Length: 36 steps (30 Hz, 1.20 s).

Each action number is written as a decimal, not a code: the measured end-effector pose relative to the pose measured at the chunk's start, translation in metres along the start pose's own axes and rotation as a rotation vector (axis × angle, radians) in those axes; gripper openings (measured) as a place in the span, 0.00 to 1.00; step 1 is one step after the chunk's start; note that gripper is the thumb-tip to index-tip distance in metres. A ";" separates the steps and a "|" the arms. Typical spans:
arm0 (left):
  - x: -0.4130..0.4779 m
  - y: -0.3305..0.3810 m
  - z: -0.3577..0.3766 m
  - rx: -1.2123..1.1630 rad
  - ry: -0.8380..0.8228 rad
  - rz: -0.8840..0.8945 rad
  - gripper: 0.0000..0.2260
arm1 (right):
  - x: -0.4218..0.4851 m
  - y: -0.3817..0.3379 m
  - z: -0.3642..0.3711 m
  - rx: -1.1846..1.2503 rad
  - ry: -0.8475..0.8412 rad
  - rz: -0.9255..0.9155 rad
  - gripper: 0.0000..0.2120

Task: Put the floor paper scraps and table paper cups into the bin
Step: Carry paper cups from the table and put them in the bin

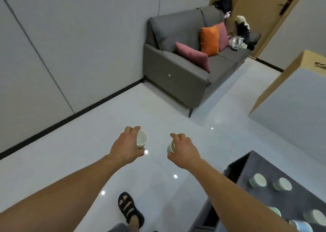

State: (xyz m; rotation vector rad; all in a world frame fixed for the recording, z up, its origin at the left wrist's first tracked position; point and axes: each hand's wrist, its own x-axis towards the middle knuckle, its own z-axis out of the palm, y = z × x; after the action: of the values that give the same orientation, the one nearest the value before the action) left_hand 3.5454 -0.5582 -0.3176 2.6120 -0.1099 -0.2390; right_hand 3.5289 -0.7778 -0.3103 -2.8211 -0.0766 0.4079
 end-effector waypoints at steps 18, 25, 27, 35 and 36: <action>-0.329 -0.397 -0.179 -0.102 0.467 -0.750 0.37 | -0.044 -0.488 0.169 -0.184 -0.253 -0.714 0.36; -0.424 -0.499 -0.222 -0.128 0.606 -0.974 0.38 | -0.073 -0.648 0.231 -0.273 -0.340 -0.974 0.36; -0.436 -0.523 -0.225 -0.144 0.622 -1.026 0.38 | -0.073 -0.685 0.249 -0.307 -0.371 -1.033 0.35; -0.488 -0.619 -0.278 -0.158 0.705 -1.257 0.38 | -0.060 -0.857 0.309 -0.389 -0.453 -1.273 0.34; -0.495 -0.631 -0.287 -0.149 0.725 -1.291 0.38 | -0.062 -0.879 0.315 -0.391 -0.464 -1.306 0.34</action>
State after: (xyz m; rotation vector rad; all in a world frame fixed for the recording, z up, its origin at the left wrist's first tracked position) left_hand 3.1346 0.1882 -0.3131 2.0614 1.7358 0.2765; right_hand 3.3703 0.1445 -0.3269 -2.2318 -2.0612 0.6953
